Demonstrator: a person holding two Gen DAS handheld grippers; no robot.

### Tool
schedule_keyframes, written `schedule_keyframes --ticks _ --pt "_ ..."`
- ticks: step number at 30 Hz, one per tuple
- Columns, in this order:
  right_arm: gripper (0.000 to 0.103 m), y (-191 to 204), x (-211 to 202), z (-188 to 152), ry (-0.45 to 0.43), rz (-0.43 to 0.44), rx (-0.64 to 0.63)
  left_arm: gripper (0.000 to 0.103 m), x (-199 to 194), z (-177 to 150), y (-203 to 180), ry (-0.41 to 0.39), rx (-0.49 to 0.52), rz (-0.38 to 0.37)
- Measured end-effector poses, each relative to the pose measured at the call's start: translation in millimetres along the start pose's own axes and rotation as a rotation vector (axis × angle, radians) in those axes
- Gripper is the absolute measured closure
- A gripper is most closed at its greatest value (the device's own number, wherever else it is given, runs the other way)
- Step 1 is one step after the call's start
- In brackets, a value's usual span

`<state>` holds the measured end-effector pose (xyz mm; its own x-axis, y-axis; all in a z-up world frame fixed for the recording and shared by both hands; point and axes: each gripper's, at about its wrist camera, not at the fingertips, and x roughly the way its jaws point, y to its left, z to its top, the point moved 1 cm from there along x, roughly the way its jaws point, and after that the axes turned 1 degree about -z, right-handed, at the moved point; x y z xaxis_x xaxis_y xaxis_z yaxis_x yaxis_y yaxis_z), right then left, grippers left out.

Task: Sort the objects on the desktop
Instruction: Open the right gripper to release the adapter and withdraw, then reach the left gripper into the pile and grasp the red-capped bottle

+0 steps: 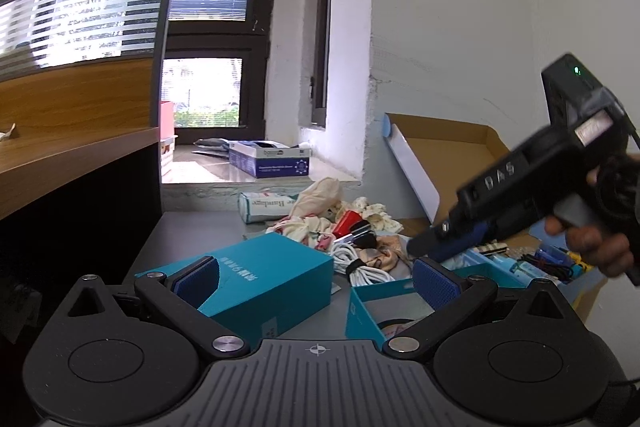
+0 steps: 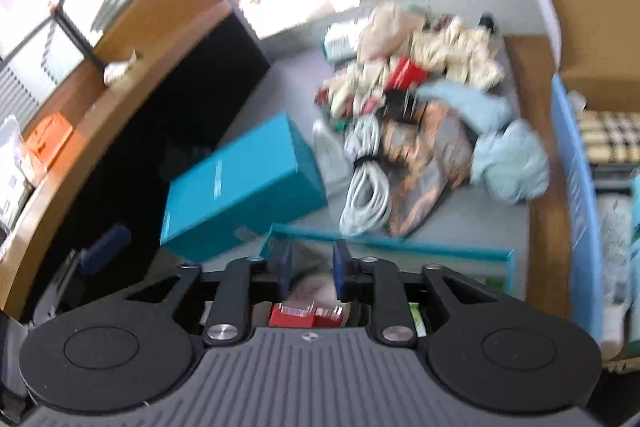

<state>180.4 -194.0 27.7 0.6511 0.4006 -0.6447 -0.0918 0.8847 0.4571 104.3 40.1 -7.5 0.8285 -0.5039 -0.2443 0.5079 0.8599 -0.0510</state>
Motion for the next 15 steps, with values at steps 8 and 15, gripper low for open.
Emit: schedule_keyframes --ticks 8,15 --pt "0.036 -4 -15 24 -0.062 -0.099 -0.118 0.0 9 1 4 0.036 -0.054 -0.011" --pt "0.02 -10 -20 27 -0.109 -0.12 -0.142 0.0 16 6 8 0.057 -0.067 0.002"
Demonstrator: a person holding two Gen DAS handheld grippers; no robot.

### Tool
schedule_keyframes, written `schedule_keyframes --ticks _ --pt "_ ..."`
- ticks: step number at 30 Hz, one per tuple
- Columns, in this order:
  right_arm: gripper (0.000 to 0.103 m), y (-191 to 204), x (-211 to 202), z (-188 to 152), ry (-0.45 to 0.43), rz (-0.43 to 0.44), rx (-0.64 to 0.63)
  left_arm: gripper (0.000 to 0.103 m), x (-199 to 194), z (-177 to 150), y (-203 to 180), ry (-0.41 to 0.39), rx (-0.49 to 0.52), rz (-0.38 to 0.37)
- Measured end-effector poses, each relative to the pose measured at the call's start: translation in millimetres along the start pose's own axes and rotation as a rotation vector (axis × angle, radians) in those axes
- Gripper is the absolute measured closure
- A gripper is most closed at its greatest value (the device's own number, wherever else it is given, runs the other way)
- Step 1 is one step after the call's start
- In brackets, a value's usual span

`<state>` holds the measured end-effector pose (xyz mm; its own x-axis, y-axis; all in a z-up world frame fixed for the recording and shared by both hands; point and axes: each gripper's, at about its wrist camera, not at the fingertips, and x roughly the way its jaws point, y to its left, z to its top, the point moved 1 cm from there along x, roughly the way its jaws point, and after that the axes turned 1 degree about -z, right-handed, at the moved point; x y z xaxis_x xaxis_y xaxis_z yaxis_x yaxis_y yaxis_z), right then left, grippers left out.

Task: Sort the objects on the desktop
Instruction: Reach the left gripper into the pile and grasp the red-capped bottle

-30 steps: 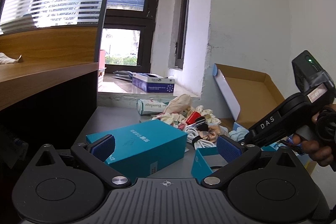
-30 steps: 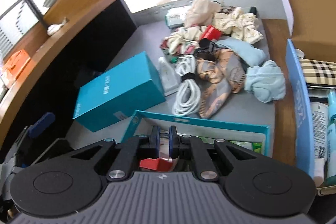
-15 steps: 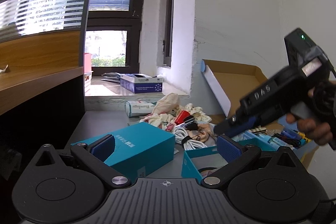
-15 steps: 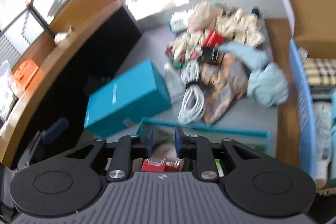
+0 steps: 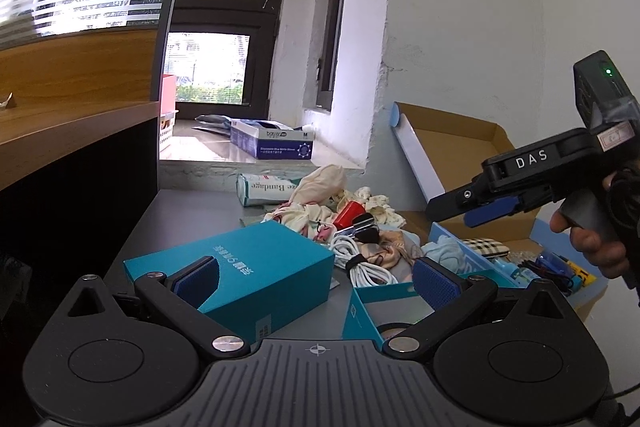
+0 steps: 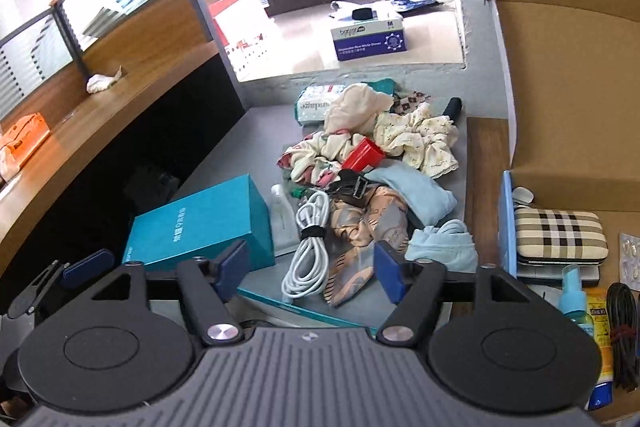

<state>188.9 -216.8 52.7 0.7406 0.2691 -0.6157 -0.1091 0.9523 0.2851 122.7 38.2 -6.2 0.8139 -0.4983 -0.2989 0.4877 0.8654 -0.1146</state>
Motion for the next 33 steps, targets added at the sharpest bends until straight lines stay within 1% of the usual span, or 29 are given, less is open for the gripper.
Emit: schedule_keyframes --ticks 1,3,5,7,9,11,13,15,17,19,21,23,24,26,29,33 --pt "0.018 0 0 0 -0.01 -0.009 -0.008 0.0 0 1 0 0.001 0.003 0.004" --pt "0.018 2 1 4 -0.024 -0.03 -0.059 0.0 1 2 1 0.003 0.006 0.01" --pt "0.02 7 3 9 -0.038 -0.055 -0.134 0.0 1 3 2 0.004 -0.002 0.009" --pt "0.02 17 9 15 -0.05 -0.089 -0.236 0.0 2 5 3 0.009 -0.02 -0.005" --pt "0.02 16 19 24 -0.037 -0.105 -0.305 0.0 3 6 4 0.021 -0.036 -0.028" --pt "0.02 12 31 33 -0.014 -0.115 -0.346 0.0 3 7 6 0.031 -0.047 -0.053" --pt "0.021 5 44 40 0.017 -0.138 -0.363 0.0 3 6 8 0.033 -0.059 -0.059" --pt "0.029 4 56 44 0.044 -0.168 -0.389 0.0 4 6 10 0.03 -0.062 -0.055" --pt "0.04 2 67 47 0.08 -0.168 -0.418 0.0 5 5 12 0.032 -0.063 -0.052" --pt "0.048 0 78 51 0.117 -0.167 -0.447 0.0 7 5 13 0.033 -0.065 -0.058" --pt "0.048 -3 89 54 0.154 -0.166 -0.475 0.0 8 5 12 0.043 -0.063 -0.07" --pt "0.052 -3 99 56 0.168 -0.182 -0.485 0.0 10 4 11 0.053 -0.056 -0.082" --pt "0.052 -4 102 60 0.164 -0.192 -0.477 0.0 11 4 10 0.053 -0.054 -0.085" --pt "0.052 -9 108 71 0.152 -0.18 -0.423 0.0 12 3 10 0.055 -0.052 -0.09" --pt "0.053 -9 123 81 0.161 -0.164 -0.377 0.0 11 3 12 0.052 -0.059 -0.089" --pt "0.054 -5 145 83 0.184 -0.178 -0.352 0.0 9 4 17 0.048 -0.085 -0.108"
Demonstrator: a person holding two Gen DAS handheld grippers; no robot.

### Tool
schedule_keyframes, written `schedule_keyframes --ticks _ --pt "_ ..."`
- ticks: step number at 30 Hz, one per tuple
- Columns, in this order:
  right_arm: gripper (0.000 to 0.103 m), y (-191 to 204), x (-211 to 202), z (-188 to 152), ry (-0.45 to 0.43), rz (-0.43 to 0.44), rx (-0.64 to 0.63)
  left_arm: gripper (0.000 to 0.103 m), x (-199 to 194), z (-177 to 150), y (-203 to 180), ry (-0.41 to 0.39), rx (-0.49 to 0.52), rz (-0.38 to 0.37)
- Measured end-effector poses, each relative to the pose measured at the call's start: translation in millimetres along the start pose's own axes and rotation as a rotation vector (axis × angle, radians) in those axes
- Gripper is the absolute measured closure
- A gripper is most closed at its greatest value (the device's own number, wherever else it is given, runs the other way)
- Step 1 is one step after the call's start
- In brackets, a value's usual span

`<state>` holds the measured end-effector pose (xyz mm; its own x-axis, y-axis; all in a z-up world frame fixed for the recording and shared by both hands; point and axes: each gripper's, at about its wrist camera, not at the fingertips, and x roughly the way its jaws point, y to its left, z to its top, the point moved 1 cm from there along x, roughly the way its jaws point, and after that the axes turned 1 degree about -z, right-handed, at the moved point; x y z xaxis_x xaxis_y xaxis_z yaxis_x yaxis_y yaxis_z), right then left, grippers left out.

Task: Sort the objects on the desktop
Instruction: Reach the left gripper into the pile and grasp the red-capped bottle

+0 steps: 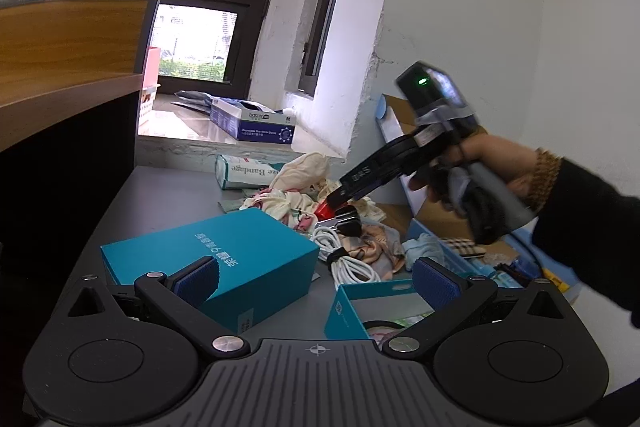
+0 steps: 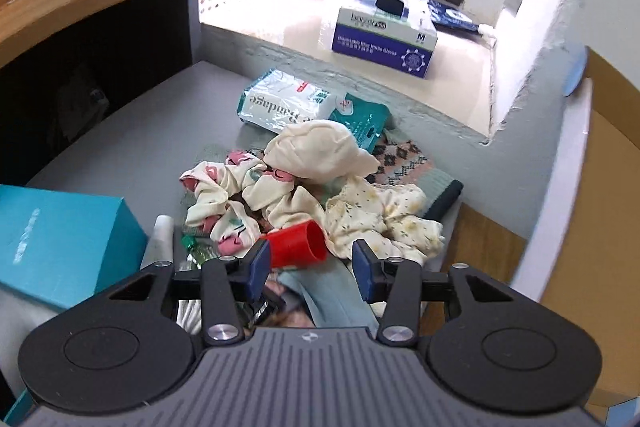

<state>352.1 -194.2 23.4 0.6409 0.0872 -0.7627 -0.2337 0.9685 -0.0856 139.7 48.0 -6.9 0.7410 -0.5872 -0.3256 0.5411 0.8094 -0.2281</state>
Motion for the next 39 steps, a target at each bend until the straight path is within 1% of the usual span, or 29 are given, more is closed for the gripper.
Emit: schedule_keyframes --ticks 1,2,3,7,9,10,11,13,18,20,21,23,25,27,31,33,34,36,38,39 --pt "0.06 0 5 1 0.01 0.007 0.019 0.0 -1 0 1 -0.004 -0.004 -0.003" --pt "0.07 -2 9 2 0.022 0.013 0.04 0.0 -2 0 2 -0.008 -0.008 -0.005" --pt "0.072 -3 13 3 0.028 0.016 0.069 0.0 -3 1 2 -0.01 -0.008 -0.006" --pt "0.071 -14 19 1 0.023 0.031 0.214 0.0 -3 1 3 -0.013 -0.008 -0.003" --pt "0.069 -22 23 0 0.037 0.05 0.278 0.0 -3 2 3 -0.015 -0.012 -0.004" --pt "0.065 -25 25 -1 0.047 0.064 0.313 0.0 -3 1 3 -0.018 -0.014 -0.005" --pt "0.064 -28 26 -2 0.051 0.076 0.341 0.0 -3 2 3 -0.019 -0.014 -0.008" --pt "0.064 -34 28 -4 0.052 0.095 0.391 0.0 -2 5 2 -0.021 -0.008 -0.013" --pt "0.062 -47 28 -10 0.044 0.147 0.518 0.0 13 31 -3 -0.026 0.054 -0.025" --pt "0.062 -51 17 -15 0.014 0.171 0.529 0.0 23 44 -6 -0.038 0.076 -0.062" --pt "0.062 -52 10 -18 -0.005 0.183 0.532 0.0 31 51 -7 -0.033 0.086 -0.093" --pt "0.062 -59 -6 -26 -0.045 0.209 0.553 0.0 50 64 -11 0.003 0.103 -0.142" --pt "0.062 -66 -24 -40 -0.077 0.252 0.578 0.0 71 77 -14 0.04 0.12 -0.193" --pt "0.061 -74 -43 -55 -0.115 0.301 0.6 0.0 96 88 -16 0.094 0.123 -0.237" --pt "0.058 -90 -79 -92 -0.193 0.428 0.629 0.002 153 105 -18 0.194 0.137 -0.222" --pt "0.058 -100 -93 -113 -0.206 0.501 0.651 0.012 182 109 -18 0.281 0.135 -0.26" --pt "0.058 -107 -100 -123 -0.21 0.529 0.67 0.014 197 110 -18 0.332 0.137 -0.276" --pt "0.058 -121 -114 -141 -0.223 0.581 0.705 0.026 224 108 -17 0.426 0.131 -0.289" --pt "0.056 -137 -133 -159 -0.268 0.617 0.721 0.027 246 107 -17 0.501 0.137 -0.274" --pt "0.054 -145 -144 -167 -0.296 0.619 0.721 0.027 255 106 -17 0.531 0.148 -0.265"
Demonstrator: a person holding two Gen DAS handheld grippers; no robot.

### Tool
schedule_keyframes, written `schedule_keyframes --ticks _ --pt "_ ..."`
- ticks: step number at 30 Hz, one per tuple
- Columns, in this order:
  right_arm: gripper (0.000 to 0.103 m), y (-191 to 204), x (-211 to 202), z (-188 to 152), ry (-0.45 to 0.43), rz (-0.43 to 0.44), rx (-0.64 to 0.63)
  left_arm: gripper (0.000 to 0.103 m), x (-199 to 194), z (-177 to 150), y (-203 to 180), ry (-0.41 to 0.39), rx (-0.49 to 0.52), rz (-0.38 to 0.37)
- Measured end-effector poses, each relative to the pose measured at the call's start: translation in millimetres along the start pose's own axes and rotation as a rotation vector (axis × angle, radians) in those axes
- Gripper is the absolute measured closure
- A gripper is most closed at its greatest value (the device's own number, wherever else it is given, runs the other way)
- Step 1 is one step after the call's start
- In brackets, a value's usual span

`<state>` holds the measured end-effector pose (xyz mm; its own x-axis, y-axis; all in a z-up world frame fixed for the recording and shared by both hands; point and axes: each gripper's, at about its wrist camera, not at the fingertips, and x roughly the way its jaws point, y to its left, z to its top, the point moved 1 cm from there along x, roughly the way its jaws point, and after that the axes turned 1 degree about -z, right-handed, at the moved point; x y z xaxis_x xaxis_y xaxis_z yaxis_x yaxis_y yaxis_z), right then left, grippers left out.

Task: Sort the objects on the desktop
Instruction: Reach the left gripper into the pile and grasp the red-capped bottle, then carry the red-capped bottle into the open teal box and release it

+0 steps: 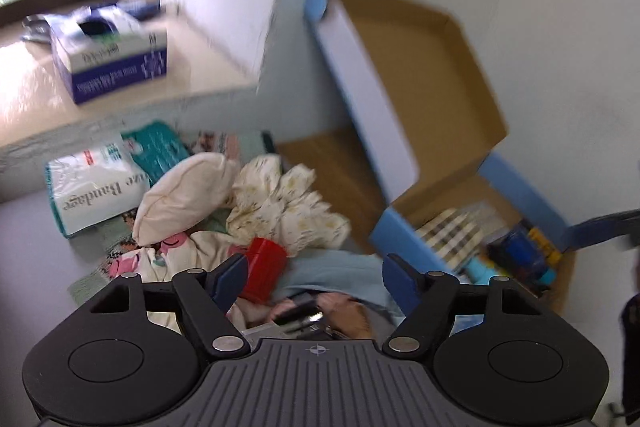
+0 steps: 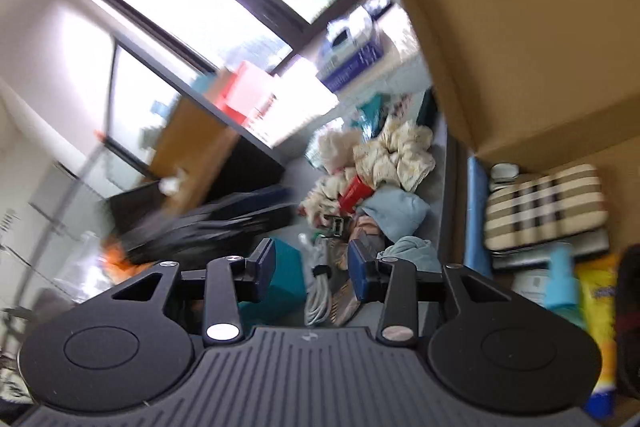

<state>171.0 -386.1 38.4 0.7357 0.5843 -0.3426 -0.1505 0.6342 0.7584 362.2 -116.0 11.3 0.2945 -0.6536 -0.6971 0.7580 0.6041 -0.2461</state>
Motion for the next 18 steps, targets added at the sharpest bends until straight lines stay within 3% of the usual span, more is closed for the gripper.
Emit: schedule_keyframes --ticks 2,4,5,6,7,13,18 --pt "0.042 -2 -27 -1 -0.044 0.011 -0.036 0.033 15 8 4 0.051 0.021 0.046" --pt "0.042 -4 -46 -3 -0.07 0.012 -0.065 0.035 26 11 5 0.101 0.052 0.088" --pt "0.042 -5 -53 -5 -0.079 0.01 -0.072 0.042 31 12 6 0.125 0.066 0.098" --pt "0.042 -7 -60 -7 -0.089 0.008 -0.079 0.061 36 13 6 0.151 0.078 0.106" --pt "0.042 -8 -65 -8 -0.093 0.006 -0.08 0.069 39 13 8 0.168 0.086 0.122" --pt "0.042 -17 -78 -18 -0.143 0.0 -0.084 0.071 47 11 9 0.177 0.091 0.134" --pt "0.042 -26 -76 -24 -0.148 0.001 -0.049 0.072 33 11 7 0.104 0.052 0.108"
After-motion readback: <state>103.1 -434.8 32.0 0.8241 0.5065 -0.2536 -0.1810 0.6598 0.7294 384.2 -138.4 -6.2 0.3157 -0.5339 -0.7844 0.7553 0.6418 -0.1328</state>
